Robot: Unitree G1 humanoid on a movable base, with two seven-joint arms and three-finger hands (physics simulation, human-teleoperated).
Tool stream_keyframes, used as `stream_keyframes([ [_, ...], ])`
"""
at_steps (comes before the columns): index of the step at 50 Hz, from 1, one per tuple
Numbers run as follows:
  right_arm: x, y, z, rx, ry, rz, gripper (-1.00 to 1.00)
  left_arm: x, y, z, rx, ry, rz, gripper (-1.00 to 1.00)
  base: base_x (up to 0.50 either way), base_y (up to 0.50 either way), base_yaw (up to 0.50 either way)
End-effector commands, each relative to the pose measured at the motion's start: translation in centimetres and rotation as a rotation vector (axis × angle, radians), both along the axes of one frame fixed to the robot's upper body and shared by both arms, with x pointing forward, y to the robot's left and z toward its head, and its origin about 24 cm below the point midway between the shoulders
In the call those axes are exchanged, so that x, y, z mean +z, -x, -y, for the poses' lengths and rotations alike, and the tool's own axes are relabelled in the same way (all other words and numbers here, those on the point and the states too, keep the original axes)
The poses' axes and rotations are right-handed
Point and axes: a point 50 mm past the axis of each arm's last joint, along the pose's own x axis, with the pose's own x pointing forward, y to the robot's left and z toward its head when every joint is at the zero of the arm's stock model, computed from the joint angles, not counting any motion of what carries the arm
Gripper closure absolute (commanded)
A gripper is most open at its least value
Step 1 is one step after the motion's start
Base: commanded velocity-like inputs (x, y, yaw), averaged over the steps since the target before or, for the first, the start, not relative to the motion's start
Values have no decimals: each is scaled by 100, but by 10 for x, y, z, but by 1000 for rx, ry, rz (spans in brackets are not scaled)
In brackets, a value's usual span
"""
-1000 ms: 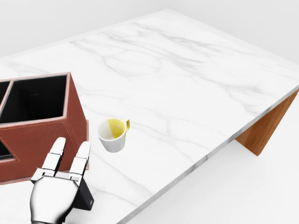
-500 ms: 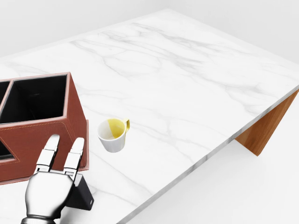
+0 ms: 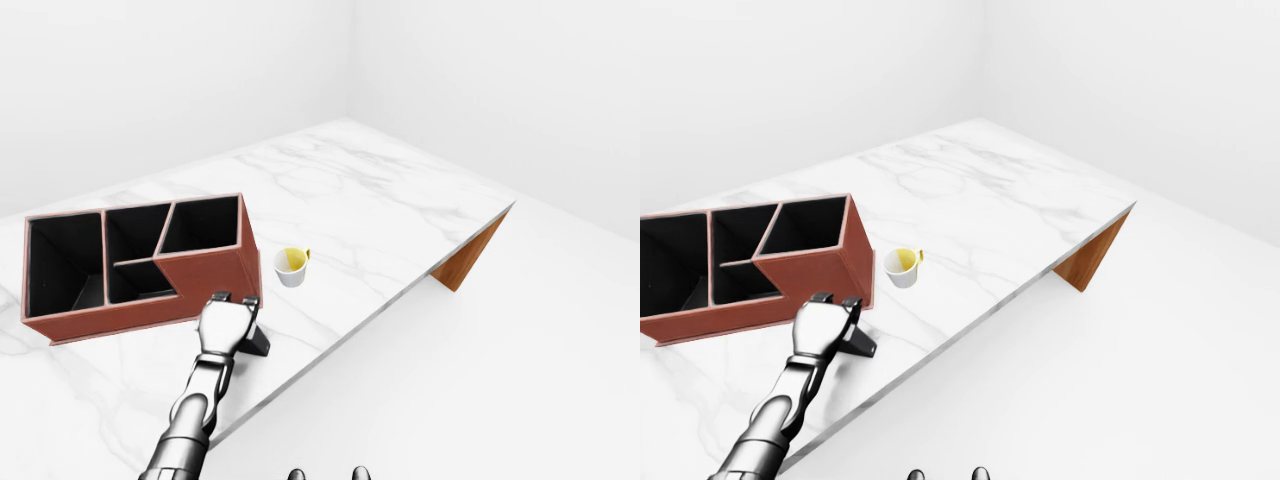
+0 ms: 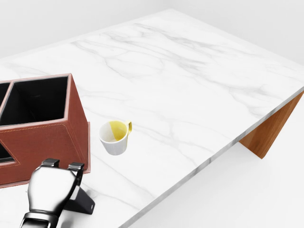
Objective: Pick up the book and place it in the right compartment of the caddy.
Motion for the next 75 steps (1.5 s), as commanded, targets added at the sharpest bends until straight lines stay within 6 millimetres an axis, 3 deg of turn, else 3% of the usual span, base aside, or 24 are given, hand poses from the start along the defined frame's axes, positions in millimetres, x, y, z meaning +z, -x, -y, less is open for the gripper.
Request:
stream_keyframes([
  [1, 1, 0, 0, 0, 2, 2, -100, -28, 12, -9, 33, -50, -130, 100, 0, 0, 0],
  [21, -1, 1, 1, -4, -6, -3, -100, -33, 11, 1, -9, -111, -146, 100, 0, 0, 0],
  [31, -3, 1, 3, -7, -14, -5, -100, 8, 11, 11, -21, -189, 72, 100, 0, 0, 0],
  [38, -6, 0, 4, -9, -23, -12, -100, 29, 32, 29, -134, -135, 164, 100, 0, 0, 0],
  [49, -7, 1, 5, -14, -31, -15, -100, 67, 54, 44, -158, -99, 335, 100, 0, 0, 0],
  [61, -9, 0, 5, -11, -36, -20, -100, 100, 70, 58, -182, -51, 480, 100, 0, 0, 0],
  [75, -5, 1, 2, -7, -20, -10, -100, 119, 80, 79, -251, -8, 566, 100, 0, 0, 0],
])
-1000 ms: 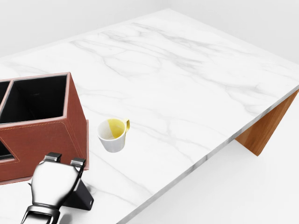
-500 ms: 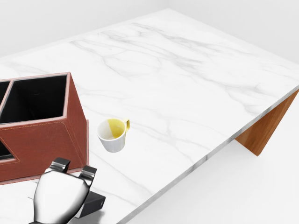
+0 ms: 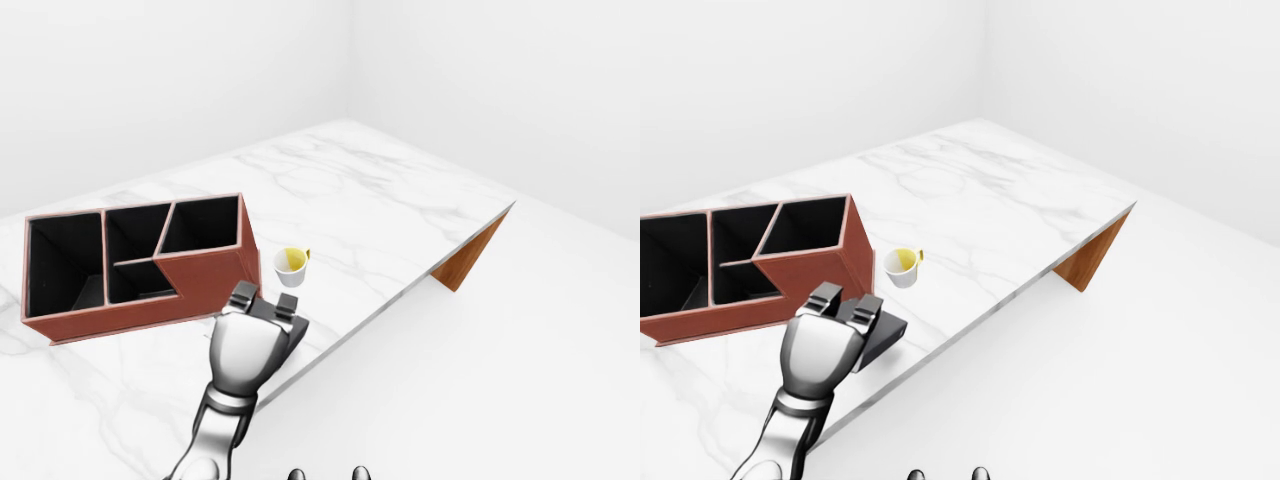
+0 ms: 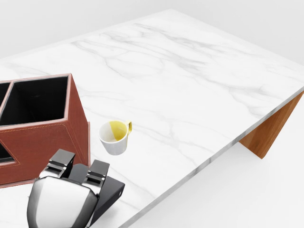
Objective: Pick up the book and place it in the right compartment of the caddy.
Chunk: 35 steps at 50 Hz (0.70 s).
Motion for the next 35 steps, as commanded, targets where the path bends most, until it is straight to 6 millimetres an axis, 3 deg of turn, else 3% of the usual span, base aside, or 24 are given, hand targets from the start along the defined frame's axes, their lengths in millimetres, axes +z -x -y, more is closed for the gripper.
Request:
stream_keyframes([
  [1, 1, 0, -1, 5, 6, 5, -100, 24, 10, 12, -55, 61, 100, 100, 0, 0, 0],
  [17, 5, 0, -2, 3, 17, 15, -100, 53, 15, 18, -91, 146, 211, 100, 0, 0, 0],
  [35, 8, 1, -4, 3, 28, 21, -100, 91, 16, 11, -61, 227, 293, 100, 0, 0, 0],
])
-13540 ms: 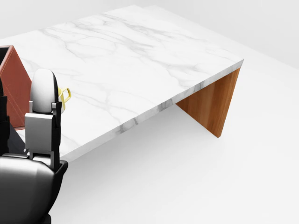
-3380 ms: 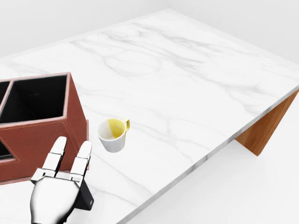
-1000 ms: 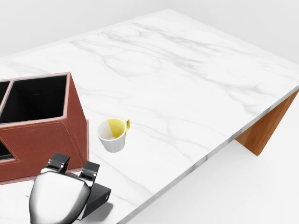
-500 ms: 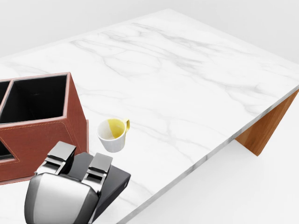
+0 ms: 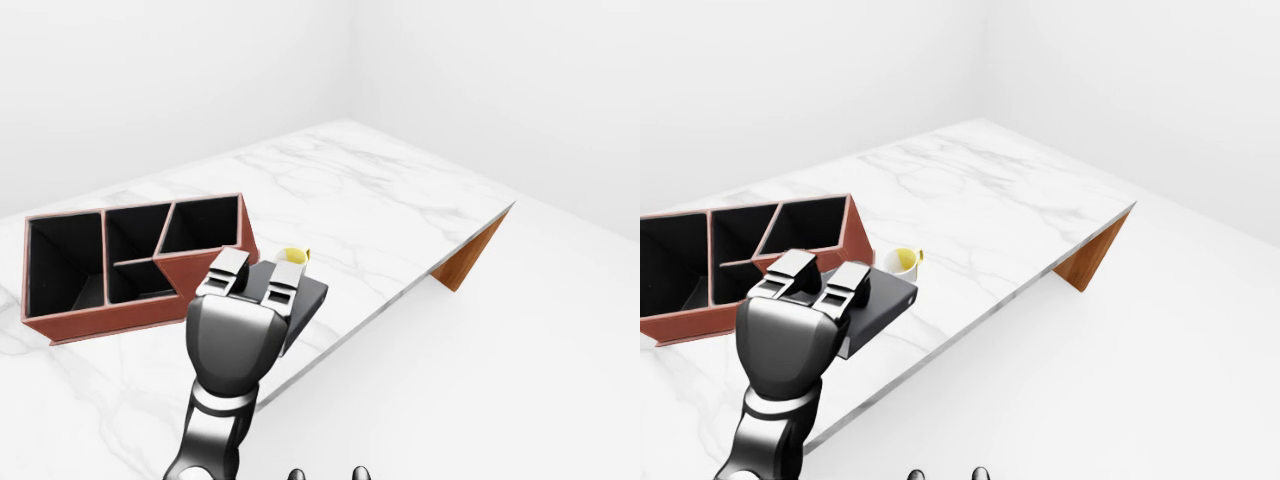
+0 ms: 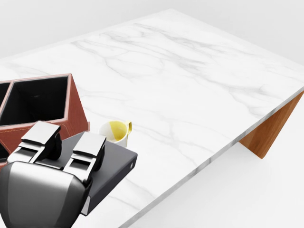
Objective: Pick up the book and place it in the right compartment of the caddy.
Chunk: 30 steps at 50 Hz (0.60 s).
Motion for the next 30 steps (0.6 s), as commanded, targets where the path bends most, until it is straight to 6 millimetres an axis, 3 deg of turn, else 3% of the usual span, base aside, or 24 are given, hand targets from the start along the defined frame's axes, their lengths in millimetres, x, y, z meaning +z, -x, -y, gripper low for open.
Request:
stream_keyframes([
  [1, 1, 0, -1, 1, 6, 3, -100, 24, 2, -3, -7, 75, 77, 100, 0, 0, 0],
  [23, 2, 0, -1, 4, 7, 4, -100, 70, -14, -15, 17, 118, 114, 100, 0, 0, 0],
  [30, 1, -1, 0, 6, 5, 3, -100, 76, -23, -19, 19, 115, 104, 100, 0, 0, 0],
])
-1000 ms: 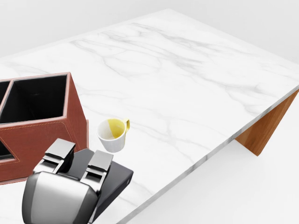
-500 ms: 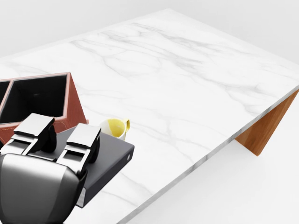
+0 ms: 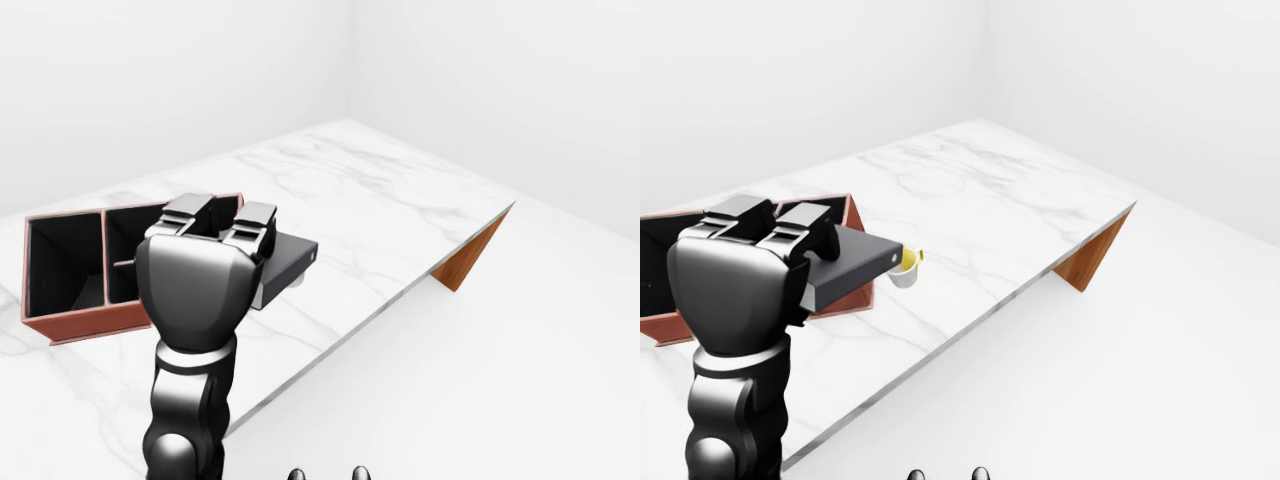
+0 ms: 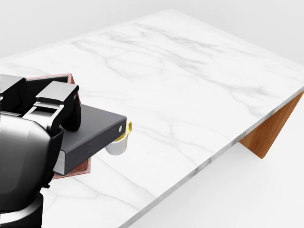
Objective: Pick up the book and place it in the right compartment of the caddy.
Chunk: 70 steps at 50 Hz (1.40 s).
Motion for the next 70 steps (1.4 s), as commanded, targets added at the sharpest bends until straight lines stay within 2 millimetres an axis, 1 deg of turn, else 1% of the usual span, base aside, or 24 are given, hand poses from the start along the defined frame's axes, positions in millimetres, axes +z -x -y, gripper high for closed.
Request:
stream_keyframes([
  [1, 0, -1, 0, 2, 1, -2, -100, 20, -10, -6, -19, 30, 45, 100, 0, 0, 0],
  [5, 0, -1, -1, 3, 2, -3, -100, 31, -16, -1, -19, 6, 54, 100, 0, 0, 0],
  [10, -1, 0, 1, 3, -3, -4, -100, 36, -25, -3, -11, -6, 48, 100, 0, 0, 0],
  [18, -1, 0, 0, 2, 0, -4, -100, 38, -45, -12, 18, -31, 26, 100, 0, 0, 0],
  [21, 0, 0, -1, 2, 1, -5, -100, 41, -50, -17, 44, -20, 9, 100, 0, 0, 0],
  [29, -1, -1, 0, 2, -1, -6, -100, 47, -61, -24, 94, -15, -5, 100, 0, 0, 0],
  [36, 1, -1, -1, 0, 3, -2, -100, 46, -75, -33, 140, -20, -22, 100, 0, 0, 0],
  [38, 0, -1, -1, 1, 2, -3, -100, 46, -76, -34, 139, -23, -19, 100, 0, 0, 0],
  [42, -1, -2, -1, 4, 0, -5, -100, 47, -83, -42, 172, -10, -26, 100, 0, 0, 0],
  [51, -2, -2, -1, 7, -3, -7, -100, 44, -91, -53, 198, 18, -43, 100, 0, 0, 0],
  [65, -2, -1, -1, 7, 0, -7, -100, 43, -106, -77, 264, 55, -70, 100, 0, 0, 0],
  [68, -2, -1, -1, 7, -1, -7, -100, 39, -114, -80, 268, 55, -80, 100, 0, 0, 0],
  [70, -1, -1, -1, 7, 0, -7, -100, 38, -112, -79, 268, 50, -84, 100, 0, 0, 0],
])
